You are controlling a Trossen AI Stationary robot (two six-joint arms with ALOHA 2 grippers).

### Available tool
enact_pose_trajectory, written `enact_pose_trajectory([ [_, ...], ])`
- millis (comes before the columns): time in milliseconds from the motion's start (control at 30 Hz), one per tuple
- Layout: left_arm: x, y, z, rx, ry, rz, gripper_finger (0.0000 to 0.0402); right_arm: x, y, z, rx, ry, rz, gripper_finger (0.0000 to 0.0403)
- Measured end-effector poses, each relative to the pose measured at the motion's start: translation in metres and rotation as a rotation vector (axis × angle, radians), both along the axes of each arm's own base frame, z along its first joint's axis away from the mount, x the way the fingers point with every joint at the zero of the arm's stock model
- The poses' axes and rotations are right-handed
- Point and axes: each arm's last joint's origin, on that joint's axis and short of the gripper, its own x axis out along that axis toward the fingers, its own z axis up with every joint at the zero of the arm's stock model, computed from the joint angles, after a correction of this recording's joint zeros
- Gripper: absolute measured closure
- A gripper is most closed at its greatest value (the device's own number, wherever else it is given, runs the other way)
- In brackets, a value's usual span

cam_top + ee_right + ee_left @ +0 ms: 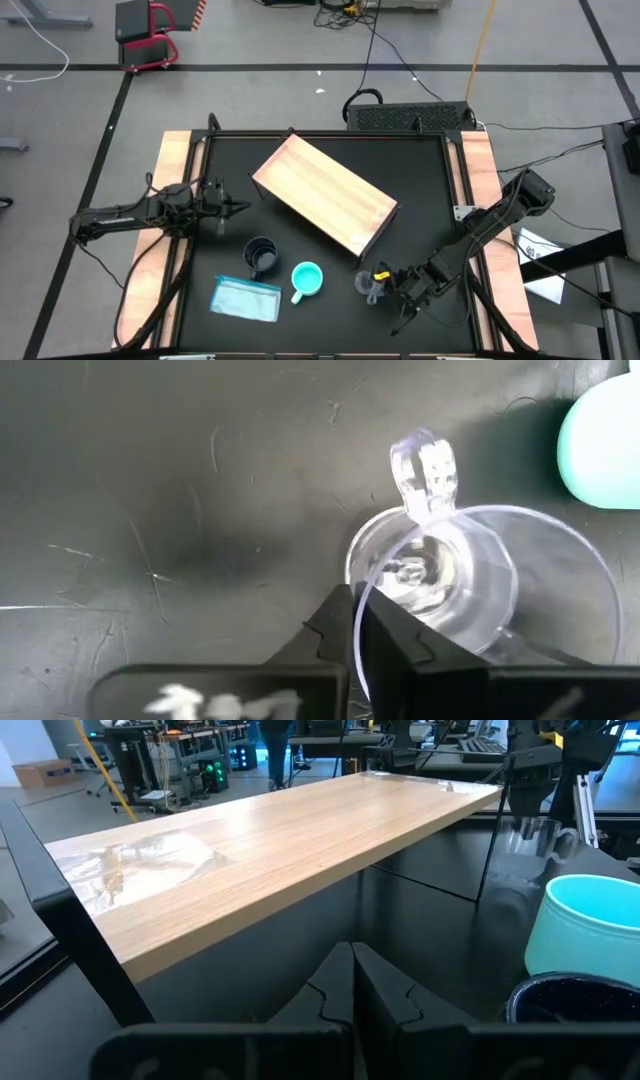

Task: Stack small to large cups/mugs on shelf
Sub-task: Put the transparent mug on the shelf

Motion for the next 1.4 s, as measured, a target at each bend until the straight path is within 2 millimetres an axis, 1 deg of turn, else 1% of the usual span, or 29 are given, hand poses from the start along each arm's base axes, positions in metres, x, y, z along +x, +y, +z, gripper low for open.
enact_pose_trajectory([
  [233, 0.0, 0.0, 0.0, 0.0, 0.0, 0.0, 0.0398, -0.001, 0.001, 0.002, 0.011, -0.01, 0.0, 0.04],
  [367, 0.0, 0.0, 0.0, 0.0, 0.0, 0.0, 0.0398, -0.001, 0.004, 0.013, 0.045, -0.035, -0.008, 0.0401],
  [567, 0.0, 0.0, 0.0, 0.0, 0.0, 0.0, 0.0398, -0.001, 0.013, 0.054, 0.097, -0.08, -0.003, 0.0402],
  [833, 0.0, 0.0, 0.0, 0.0, -0.001, 0.0, 0.0398, 0.0, 0.017, 0.112, 0.136, -0.089, -0.041, 0.0402],
  [967, 0.0, 0.0, 0.0, 0.0, 0.0, 0.0, 0.0398, -0.001, 0.015, 0.134, 0.155, -0.084, -0.077, 0.0402],
  [1300, 0.0, 0.0, 0.0, 0.0, 0.0, 0.0, 0.0398, -0.001, 0.003, 0.145, 0.138, -0.039, -0.153, 0.0403],
  [1400, 0.0, 0.0, 0.0, 0.0, 0.0, 0.0, 0.0398, -0.001, 0.001, 0.152, 0.141, -0.044, -0.16, 0.0403],
])
